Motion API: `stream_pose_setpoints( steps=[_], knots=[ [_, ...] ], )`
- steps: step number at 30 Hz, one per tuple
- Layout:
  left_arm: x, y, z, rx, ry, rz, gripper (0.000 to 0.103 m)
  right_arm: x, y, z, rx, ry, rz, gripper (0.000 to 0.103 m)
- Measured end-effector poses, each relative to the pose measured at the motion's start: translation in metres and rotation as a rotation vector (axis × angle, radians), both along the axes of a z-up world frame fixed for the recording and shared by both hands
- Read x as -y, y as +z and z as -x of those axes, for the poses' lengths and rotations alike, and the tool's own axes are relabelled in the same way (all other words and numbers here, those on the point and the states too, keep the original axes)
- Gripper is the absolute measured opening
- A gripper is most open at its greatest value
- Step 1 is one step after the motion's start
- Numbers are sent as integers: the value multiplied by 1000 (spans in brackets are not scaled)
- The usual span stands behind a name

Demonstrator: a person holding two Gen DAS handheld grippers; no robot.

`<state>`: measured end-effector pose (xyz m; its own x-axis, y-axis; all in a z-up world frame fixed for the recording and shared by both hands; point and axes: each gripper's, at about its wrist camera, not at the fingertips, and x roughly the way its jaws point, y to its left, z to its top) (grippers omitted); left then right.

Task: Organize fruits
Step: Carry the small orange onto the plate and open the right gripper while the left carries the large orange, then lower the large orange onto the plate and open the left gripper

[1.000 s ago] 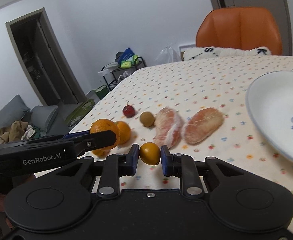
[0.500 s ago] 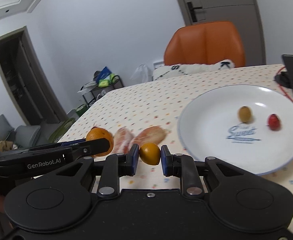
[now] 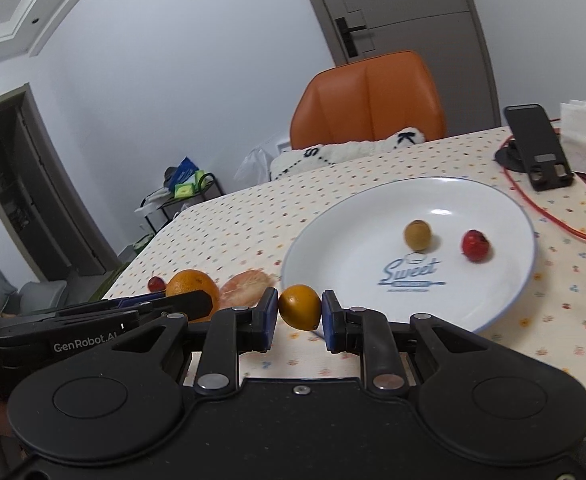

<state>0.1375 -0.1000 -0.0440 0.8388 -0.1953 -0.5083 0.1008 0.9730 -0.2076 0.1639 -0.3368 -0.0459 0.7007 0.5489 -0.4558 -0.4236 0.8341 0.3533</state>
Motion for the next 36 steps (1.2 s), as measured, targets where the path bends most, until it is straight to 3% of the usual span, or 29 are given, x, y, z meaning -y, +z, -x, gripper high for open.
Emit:
stream_pose_setpoints(
  steps=[14,17,36],
  knots=[
    [36,1,-19,-11,-48,-37,38,34,-8,-9,-9,-78,-45,23],
    [44,1,-23,-12,-58,-45,38,39,-11,-11,-13,-93,-55,29],
    [73,0,-35,-13,-95,-71,38,60,-17,-8,-22,-109,-83,30]
  ],
)
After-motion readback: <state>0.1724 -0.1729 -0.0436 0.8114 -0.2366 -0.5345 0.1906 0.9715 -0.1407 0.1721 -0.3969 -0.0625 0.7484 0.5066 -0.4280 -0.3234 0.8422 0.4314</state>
